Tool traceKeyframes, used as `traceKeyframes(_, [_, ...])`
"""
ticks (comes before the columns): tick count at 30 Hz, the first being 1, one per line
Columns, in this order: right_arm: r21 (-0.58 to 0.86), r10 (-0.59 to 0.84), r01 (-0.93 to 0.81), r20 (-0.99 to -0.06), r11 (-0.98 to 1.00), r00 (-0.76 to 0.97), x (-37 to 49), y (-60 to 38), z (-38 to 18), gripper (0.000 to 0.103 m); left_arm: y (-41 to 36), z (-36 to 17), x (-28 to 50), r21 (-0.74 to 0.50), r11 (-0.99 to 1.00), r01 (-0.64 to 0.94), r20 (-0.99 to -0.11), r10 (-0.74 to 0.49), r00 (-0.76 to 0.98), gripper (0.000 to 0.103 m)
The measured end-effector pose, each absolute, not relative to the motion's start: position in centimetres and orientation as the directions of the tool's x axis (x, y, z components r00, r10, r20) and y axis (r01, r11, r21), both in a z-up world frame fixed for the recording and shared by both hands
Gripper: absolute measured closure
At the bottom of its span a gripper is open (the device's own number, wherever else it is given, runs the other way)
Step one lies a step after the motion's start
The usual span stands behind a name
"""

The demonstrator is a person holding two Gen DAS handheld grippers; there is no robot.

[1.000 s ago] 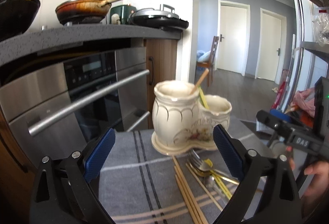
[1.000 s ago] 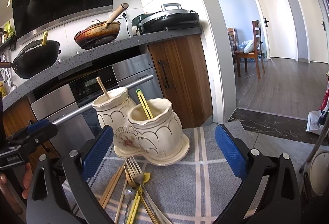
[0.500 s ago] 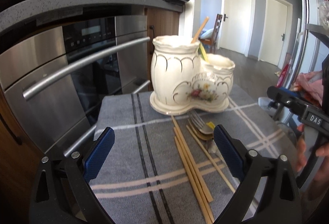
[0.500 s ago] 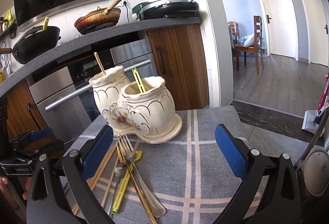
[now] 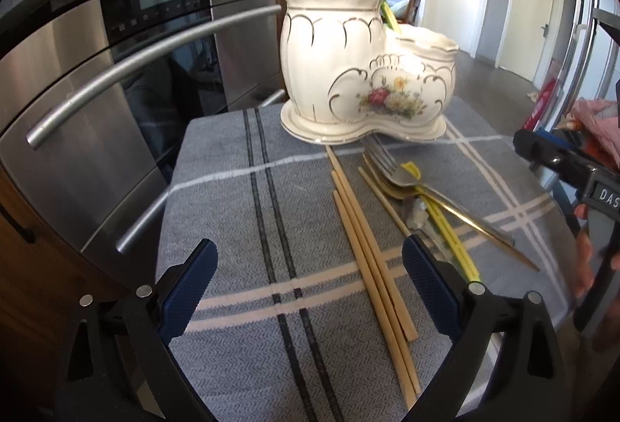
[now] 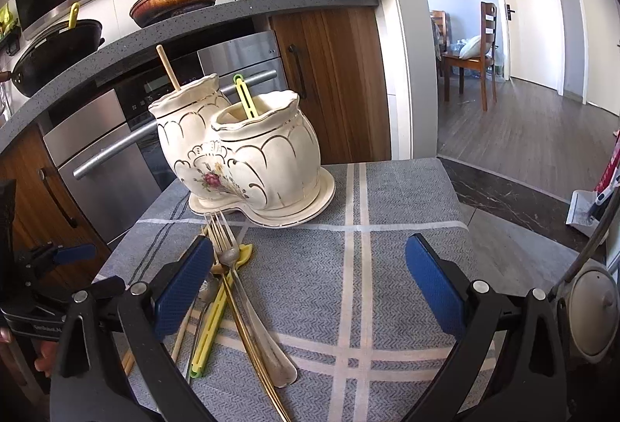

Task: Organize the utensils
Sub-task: 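Withdraw both grippers from the holder back over the cloth, then close the left gripper on another wooden chopstick lying on the cloth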

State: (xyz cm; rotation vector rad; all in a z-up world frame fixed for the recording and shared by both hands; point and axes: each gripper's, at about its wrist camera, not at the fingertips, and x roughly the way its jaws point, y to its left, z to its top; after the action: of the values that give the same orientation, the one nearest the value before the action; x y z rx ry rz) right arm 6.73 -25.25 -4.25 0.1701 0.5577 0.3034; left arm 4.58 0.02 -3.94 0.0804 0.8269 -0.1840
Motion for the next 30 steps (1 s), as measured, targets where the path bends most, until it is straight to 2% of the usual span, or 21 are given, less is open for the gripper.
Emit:
traceKeyframes(4, [0.240, 0.331, -0.239, -0.505, 0.941, 0.797, 7.0, -25.0, -4.5, 0.005, -0.1, -4.6, 4.8, -0.026, 0.977, 0.213, -0.765, -0.156, 0.625, 0.015])
traceKeyframes(6, [0.239, 0.331, -0.238, -0.510, 0.941, 0.794, 7.1, -24.9, -4.6, 0.005, -0.5, -5.0, 4.9, -0.021, 0.974, 0.227, -0.779, -0.158, 0.607, 0.031])
traceKeyframes(9, [0.239, 0.333, -0.242, -0.512, 0.941, 0.792, 7.2, -24.8, -4.7, 0.005, -1.0, -5.8, 5.1, -0.007, 0.973, 0.233, -0.805, -0.143, 0.575, 0.044])
traceKeyframes(14, [0.238, 0.327, -0.235, -0.513, 0.942, 0.794, 7.2, -25.1, -4.7, 0.005, -1.0, -6.3, 5.0, -0.054, 0.970, 0.236, -0.831, -0.175, 0.528, 0.056])
traceKeyframes(18, [0.247, 0.323, -0.223, -0.513, 0.943, 0.795, 7.3, -25.4, -4.7, 0.005, -1.3, -6.4, 4.6, -0.054, 0.968, 0.244, -0.838, -0.177, 0.516, 0.060])
traceKeyframes(28, [0.244, 0.324, -0.226, -0.515, 0.943, 0.794, 7.2, -25.4, -4.7, 0.005, -1.4, -6.5, 5.4, -0.029, 0.972, 0.234, -0.843, -0.149, 0.516, 0.062])
traceKeyframes(30, [0.244, 0.322, -0.225, -0.516, 0.944, 0.793, 7.2, -25.4, -4.8, 0.005, -1.5, -6.4, 5.5, -0.031, 0.972, 0.234, -0.847, -0.150, 0.510, 0.068])
